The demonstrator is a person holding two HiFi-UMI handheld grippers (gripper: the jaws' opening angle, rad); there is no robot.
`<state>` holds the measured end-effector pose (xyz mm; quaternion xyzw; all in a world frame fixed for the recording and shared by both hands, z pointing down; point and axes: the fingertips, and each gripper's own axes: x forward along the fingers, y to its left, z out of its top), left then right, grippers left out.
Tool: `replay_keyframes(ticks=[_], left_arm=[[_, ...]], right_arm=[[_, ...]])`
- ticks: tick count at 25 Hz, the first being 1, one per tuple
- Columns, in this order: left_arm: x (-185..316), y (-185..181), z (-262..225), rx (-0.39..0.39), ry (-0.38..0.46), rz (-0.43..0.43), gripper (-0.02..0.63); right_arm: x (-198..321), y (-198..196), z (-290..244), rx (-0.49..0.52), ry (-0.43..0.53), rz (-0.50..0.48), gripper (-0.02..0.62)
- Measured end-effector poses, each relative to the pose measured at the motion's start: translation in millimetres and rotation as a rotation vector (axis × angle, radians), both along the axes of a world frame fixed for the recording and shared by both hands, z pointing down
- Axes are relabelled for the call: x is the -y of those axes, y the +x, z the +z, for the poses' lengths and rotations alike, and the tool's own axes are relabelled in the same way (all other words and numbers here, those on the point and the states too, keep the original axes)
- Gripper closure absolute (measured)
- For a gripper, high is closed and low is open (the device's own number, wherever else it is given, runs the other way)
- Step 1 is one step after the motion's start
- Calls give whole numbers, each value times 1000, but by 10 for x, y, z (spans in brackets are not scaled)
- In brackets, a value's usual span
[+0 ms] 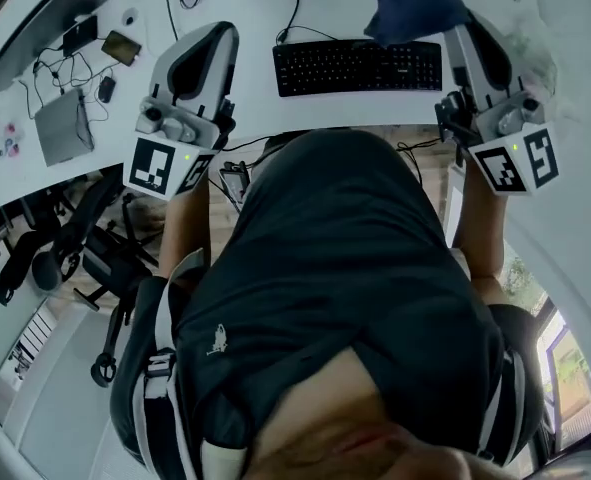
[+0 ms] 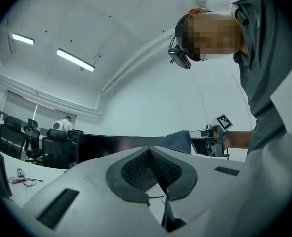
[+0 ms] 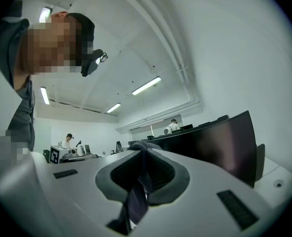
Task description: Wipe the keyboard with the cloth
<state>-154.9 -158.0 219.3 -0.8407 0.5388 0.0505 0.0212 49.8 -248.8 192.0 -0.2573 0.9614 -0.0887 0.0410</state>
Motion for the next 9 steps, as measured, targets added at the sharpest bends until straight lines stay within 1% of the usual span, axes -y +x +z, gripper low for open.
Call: replay_keyframes(ticks=[4, 9], left_arm=[[20, 19, -7, -4, 2, 41, 603], [5, 9, -51, -11, 5, 65, 603]], right_arm=[[-37, 2, -11, -8, -2, 28, 566], [-73, -32, -53, -15, -7, 48, 568]])
